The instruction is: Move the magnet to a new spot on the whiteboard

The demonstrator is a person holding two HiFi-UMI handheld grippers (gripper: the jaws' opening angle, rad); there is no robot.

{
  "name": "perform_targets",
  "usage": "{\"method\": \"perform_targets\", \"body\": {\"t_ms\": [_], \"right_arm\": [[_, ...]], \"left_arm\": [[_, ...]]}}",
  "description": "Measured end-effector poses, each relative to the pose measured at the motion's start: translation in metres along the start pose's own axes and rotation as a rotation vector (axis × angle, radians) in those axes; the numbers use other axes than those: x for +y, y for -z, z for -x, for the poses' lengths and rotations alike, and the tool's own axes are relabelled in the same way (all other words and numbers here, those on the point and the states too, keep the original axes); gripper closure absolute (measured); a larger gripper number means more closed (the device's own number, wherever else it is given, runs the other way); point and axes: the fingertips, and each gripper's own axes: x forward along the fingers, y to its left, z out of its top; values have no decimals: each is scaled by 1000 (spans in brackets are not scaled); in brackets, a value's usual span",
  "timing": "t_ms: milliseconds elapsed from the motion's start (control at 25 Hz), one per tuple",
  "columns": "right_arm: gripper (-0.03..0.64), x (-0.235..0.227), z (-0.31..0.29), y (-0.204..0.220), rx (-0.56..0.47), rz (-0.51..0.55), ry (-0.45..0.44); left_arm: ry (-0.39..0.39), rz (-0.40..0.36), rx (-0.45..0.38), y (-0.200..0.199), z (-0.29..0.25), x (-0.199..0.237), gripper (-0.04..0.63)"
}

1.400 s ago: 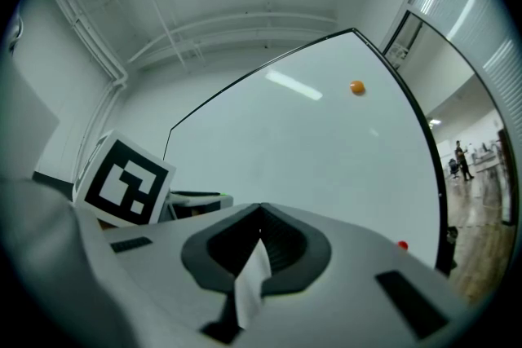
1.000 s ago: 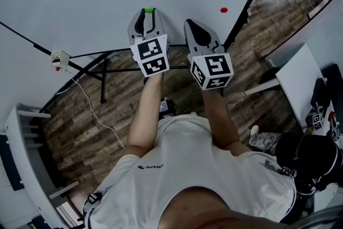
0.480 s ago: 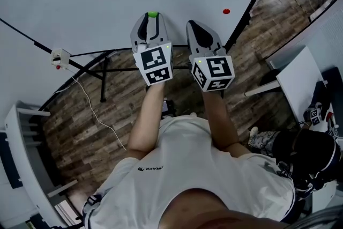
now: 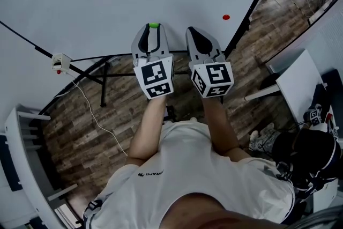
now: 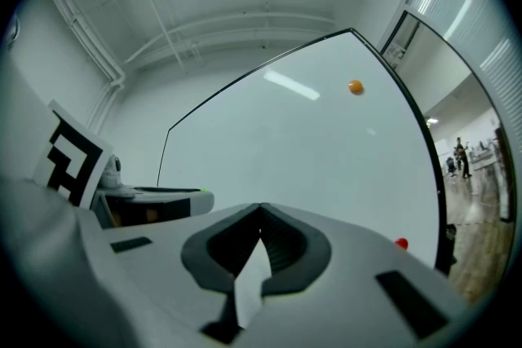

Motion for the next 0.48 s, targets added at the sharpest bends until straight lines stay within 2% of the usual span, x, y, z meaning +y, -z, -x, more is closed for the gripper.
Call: {"method": "perform_targets", "body": {"t_ms": [480], "right_arm": [[603, 0, -2, 1, 4, 2, 2]], "left_arm": [[5, -3, -21, -3, 8, -3, 476]]}}
